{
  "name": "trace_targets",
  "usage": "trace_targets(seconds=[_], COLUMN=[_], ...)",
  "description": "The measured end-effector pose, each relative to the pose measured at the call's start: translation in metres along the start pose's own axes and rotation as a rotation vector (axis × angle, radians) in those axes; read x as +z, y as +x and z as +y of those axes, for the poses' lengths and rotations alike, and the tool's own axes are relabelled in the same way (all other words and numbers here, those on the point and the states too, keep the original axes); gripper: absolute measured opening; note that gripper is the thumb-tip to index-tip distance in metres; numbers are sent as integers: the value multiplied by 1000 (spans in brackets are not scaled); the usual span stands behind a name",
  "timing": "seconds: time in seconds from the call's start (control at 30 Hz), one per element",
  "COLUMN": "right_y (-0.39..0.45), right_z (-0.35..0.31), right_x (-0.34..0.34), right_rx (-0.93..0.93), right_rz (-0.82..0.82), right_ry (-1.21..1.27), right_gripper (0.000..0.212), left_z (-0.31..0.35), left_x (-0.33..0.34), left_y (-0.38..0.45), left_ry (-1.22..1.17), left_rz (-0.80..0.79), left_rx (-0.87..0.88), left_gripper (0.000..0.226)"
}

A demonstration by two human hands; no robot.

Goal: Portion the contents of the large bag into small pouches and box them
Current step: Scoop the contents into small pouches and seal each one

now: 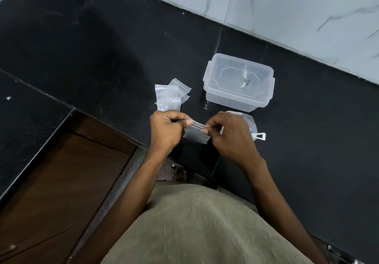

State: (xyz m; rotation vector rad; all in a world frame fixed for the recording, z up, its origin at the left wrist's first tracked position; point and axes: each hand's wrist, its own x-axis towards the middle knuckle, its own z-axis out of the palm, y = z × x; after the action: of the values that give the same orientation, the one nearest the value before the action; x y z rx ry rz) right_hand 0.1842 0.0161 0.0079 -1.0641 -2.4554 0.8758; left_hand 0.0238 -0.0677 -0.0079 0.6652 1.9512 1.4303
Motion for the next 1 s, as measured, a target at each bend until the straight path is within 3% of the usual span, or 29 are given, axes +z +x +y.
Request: trace_targets(seconds=[0.13,0.5,0.73,0.8,0.9,1.0], right_y=[11,48,90,101,113,116], right_z=[-7,-18,-18,-16,-13,-11], right_x=[8,43,71,77,84,89], right_rx=[9,8,47,64,82,79], right_rz=[-33,-183,-180,-158,-116,-85], right_ry=[-4,-25,-89,-99,-116,-141], right_gripper=[10,10,6,8,12,14], left_z=[-6,-34,-45,-50,-53,-58], left_x=[-12,-47,-50,-50,-46,-36], left_y=[9,32,54,57,53,46], left_ry=[1,-37,-53,-26,164,269], left_rz=[43,160,155,150,218,179], left_rx=[-21,-167,-163,-116,-16,140], left_gripper=[35,13,10,9,35,29])
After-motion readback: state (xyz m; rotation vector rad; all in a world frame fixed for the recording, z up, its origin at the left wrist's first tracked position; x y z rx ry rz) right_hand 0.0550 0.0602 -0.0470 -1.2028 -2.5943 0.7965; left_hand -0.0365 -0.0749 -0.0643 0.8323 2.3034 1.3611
